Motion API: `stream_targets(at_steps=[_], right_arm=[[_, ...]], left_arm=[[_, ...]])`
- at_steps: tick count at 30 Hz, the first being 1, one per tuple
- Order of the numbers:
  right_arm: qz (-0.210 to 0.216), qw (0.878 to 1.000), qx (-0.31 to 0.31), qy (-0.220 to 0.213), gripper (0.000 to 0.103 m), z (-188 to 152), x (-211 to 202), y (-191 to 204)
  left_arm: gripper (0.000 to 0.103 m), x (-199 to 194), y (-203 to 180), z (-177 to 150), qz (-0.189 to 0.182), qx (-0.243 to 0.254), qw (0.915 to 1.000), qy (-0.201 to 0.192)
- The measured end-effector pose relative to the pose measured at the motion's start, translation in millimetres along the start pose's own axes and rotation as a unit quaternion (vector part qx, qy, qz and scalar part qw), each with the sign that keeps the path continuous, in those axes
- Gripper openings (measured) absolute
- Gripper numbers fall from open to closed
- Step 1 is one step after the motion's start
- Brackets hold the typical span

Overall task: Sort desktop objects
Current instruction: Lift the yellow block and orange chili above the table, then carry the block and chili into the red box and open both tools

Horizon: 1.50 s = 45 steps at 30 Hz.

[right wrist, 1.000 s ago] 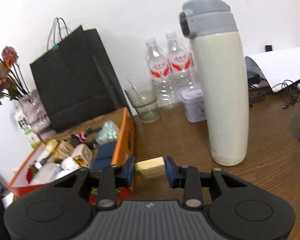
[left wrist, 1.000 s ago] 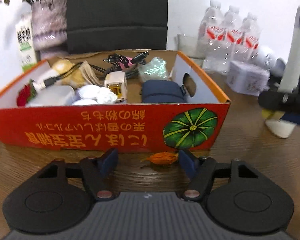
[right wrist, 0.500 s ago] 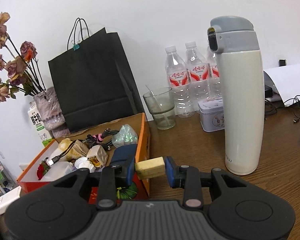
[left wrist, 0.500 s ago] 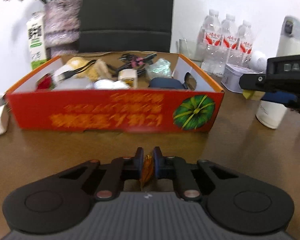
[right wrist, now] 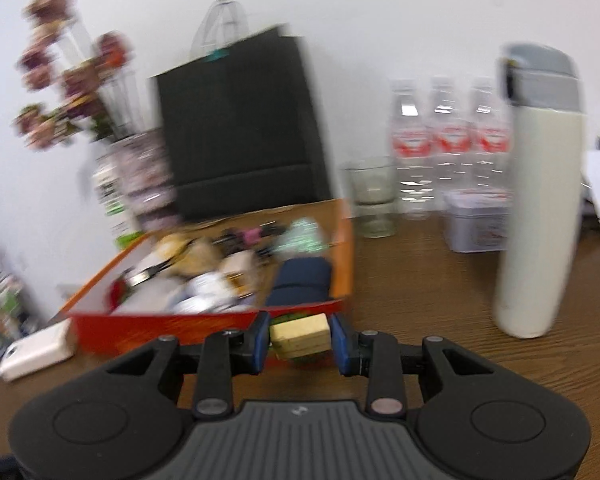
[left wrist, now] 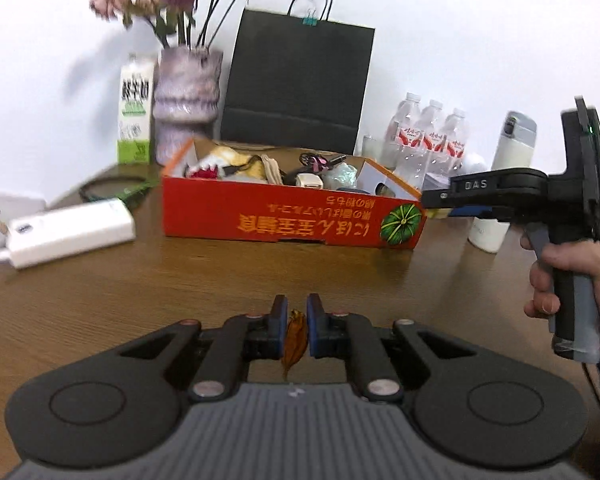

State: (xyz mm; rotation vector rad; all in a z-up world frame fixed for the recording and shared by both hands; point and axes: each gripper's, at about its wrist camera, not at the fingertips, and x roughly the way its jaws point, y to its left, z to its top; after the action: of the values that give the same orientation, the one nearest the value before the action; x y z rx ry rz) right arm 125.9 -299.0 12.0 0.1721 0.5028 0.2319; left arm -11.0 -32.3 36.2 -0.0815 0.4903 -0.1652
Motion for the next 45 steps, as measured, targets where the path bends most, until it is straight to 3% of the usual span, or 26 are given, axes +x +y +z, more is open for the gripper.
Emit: stream_targets(at_steps=[4,9,11,15,17,18,22,24,28,30,33,36,40,45], right_arm=[[0.063,0.997,-0.031,0.03,0.031,-32.7,-24.7,42.9],[0.075,0.995,-0.052,0.051,0.031,-83.5,-71.3,76.1],[0.072,0.994,-0.039,0.068,0.031,-101.0,-85.4,77.3],[0.053,0.992,-0.041,0.103,0.031,-125.8,-104.1,82.8],[0.04,0.993,-0.057,0.099,0.031,-132.2,-111.0,88.1],[0.035,0.992,-0.068,0.099,0.031,-134.6,-113.2,90.4],[0.015,0.99,-0.103,0.095,0.033,-140.8,-119.3,100.5],[0.01,0.989,-0.116,0.094,0.042,-141.5,-118.4,105.3],[0.007,0.988,-0.122,0.094,0.043,-142.9,-118.6,109.3],[0.006,0.987,-0.126,0.095,0.043,-142.2,-118.2,109.4],[0.007,0.987,-0.125,0.097,0.042,-141.9,-117.9,108.3],[0.012,0.988,-0.123,0.096,0.029,-140.8,-117.3,107.1],[0.022,0.989,-0.112,0.093,0.029,-137.4,-118.9,107.0],[0.037,0.993,-0.099,0.059,0.029,-108.3,-122.7,105.5]], left_arm=[[0.011,-20.4,2.3,-15.5,0.007,0.023,0.9997,0.0],[0.011,-34.7,-2.6,-40.7,-0.006,0.055,0.9982,0.024],[0.011,-39.8,-0.3,-45.0,-0.021,0.055,0.998,0.021],[0.016,-36.0,0.2,-49.4,-0.007,0.066,0.9961,0.058],[0.03,-35.3,6.6,-51.0,-0.004,0.053,0.9958,0.074],[0.033,-36.4,10.1,-51.5,-0.005,0.048,0.9958,0.077],[0.036,-42.3,16.5,-55.2,-0.005,0.044,0.9958,0.08],[0.04,-45.5,15.7,-56.1,-0.008,0.05,0.9957,0.078],[0.043,-45.3,10.3,-57.9,-0.016,0.067,0.9947,0.076],[0.042,-45.6,6.7,-59.3,-0.019,0.078,0.9938,0.076],[0.014,-46.1,5.5,-60.4,-0.016,0.08,0.9941,0.072],[0.013,-45.0,8.6,-56.4,-0.016,0.062,0.9948,0.079],[0.013,-48.8,15.4,-44.3,-0.021,0.023,0.9967,0.075],[0.013,-44.9,19.8,-2.3,-0.031,0.025,0.9985,0.038]])
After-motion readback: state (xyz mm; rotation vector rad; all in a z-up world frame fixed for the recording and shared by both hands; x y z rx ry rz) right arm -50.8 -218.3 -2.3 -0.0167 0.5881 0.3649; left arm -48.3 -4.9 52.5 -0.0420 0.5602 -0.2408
